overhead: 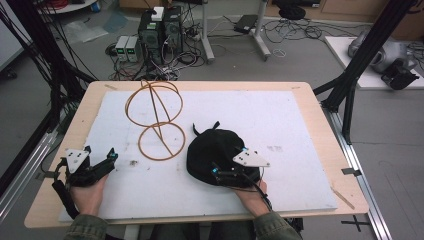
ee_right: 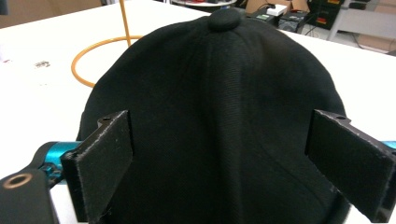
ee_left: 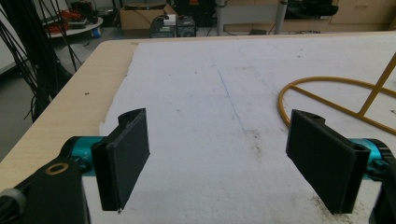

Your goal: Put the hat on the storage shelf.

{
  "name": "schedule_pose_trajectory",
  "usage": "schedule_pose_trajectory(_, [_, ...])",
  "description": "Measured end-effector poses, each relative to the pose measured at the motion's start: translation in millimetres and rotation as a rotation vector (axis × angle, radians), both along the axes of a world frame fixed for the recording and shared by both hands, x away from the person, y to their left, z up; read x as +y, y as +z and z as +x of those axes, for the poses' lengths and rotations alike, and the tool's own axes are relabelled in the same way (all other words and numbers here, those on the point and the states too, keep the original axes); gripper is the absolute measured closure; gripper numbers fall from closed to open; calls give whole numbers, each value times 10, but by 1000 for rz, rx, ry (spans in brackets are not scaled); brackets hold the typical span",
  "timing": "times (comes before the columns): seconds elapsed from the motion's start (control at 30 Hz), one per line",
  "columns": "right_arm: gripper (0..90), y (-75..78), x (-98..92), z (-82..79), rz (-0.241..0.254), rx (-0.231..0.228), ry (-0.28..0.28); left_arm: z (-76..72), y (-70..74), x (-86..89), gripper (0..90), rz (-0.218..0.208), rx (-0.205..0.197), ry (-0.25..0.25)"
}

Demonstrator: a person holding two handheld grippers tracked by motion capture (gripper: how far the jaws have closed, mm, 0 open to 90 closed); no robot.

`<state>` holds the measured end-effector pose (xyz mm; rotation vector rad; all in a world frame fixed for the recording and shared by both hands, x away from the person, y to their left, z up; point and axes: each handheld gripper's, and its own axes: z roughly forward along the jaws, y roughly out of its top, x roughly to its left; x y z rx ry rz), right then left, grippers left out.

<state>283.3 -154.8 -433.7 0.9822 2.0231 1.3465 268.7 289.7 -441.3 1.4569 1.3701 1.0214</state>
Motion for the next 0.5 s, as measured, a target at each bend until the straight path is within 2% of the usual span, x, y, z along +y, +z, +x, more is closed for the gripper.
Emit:
schedule_pose_trajectory(0.13, [77, -15, 49, 29, 7, 14, -2, 0, -1, -6, 216, 1, -1, -4])
schedule_pose_trajectory(0.2, [187, -12, 53, 39, 30, 20, 1, -2, 0, -8, 216, 2, -2, -6])
schedule_pose_trajectory(0.23, [187, -12, 53, 39, 30, 20, 1, -2, 0, -8, 216, 2, -2, -6])
schedule_pose_trajectory(0.33, [296, -2, 62, 50, 28, 18, 1, -3, 0, -12, 216, 2, -3, -9])
schedule_pose_trajectory(0.37, [296, -2, 62, 50, 28, 18, 1, -3, 0, -12, 216, 2, -3, -9])
schedule_pose_trajectory(0.4, [348, 1, 62, 70, 14, 37, 0, -2, 0, -12, 216, 3, -2, -9])
schedule_pose_trajectory(0.43, [348, 1, 62, 70, 14, 37, 0, -2, 0, -12, 216, 3, -2, -9])
schedule_pose_trajectory(0.47, [420, 6, 53, 87, 15, 56, -2, -7, 2, -15, 216, 7, -7, -2])
schedule_pose_trajectory(0.5, [455, 13, 40, 100, 19, 72, -4, -7, 2, -15, 216, 7, -7, -2])
